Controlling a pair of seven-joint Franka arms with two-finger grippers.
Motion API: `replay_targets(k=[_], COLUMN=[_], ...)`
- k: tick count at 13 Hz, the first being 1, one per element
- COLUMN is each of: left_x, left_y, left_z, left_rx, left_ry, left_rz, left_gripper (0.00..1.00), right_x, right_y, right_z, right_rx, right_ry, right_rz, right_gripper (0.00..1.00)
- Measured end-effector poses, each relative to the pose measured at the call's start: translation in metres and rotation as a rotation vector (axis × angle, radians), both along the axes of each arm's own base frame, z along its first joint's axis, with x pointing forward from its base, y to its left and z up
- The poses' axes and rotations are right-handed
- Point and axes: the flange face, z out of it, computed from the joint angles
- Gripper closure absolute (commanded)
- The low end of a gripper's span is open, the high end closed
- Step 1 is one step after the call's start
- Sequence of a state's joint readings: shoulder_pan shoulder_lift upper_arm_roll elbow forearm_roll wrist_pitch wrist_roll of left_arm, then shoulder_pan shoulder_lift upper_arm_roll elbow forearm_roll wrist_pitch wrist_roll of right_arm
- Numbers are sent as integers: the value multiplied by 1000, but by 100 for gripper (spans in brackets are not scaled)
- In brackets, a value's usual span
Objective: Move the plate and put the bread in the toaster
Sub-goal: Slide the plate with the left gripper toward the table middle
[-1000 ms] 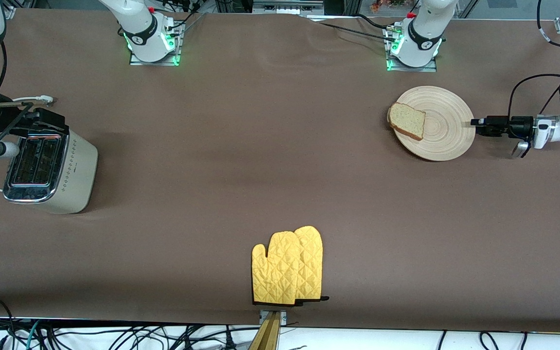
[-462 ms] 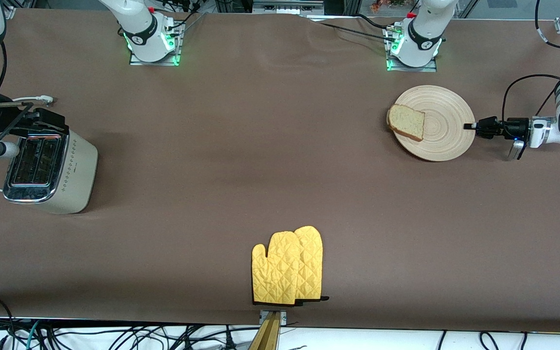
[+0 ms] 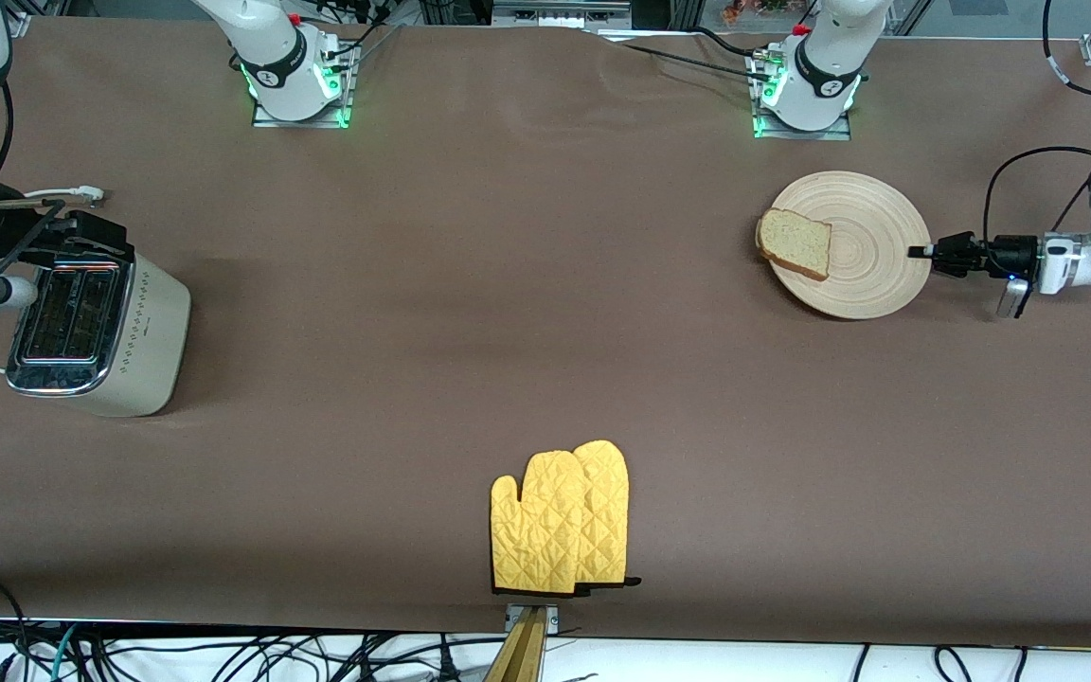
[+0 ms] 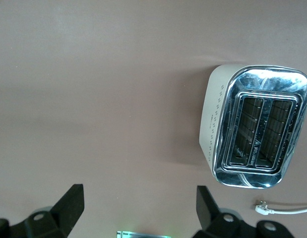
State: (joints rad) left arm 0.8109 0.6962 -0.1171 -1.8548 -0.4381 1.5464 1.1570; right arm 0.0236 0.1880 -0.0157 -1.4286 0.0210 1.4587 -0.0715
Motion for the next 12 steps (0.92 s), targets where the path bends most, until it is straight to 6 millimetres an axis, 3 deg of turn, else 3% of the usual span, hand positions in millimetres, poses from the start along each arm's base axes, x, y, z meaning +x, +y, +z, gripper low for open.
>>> replay_targets(k=[2,6,9,12], left_x=[42,121,160,182], left_y=[-24,-123,-208,-286], left_z=[26,58,65,62], left_rx=[-18,-50,-58,-23], left_ry=[-20,-8,-12,-10], left_rz=[-2,12,30,45], left_gripper=[100,100,100,100], right_x=[0,0,0,0], right_y=[0,0,0,-1], right_z=[0,0,0,0], right_rx=[0,0,0,0], right_ry=[0,0,0,0], right_rz=[0,0,-1,-2], right_gripper=[0,0,0,0])
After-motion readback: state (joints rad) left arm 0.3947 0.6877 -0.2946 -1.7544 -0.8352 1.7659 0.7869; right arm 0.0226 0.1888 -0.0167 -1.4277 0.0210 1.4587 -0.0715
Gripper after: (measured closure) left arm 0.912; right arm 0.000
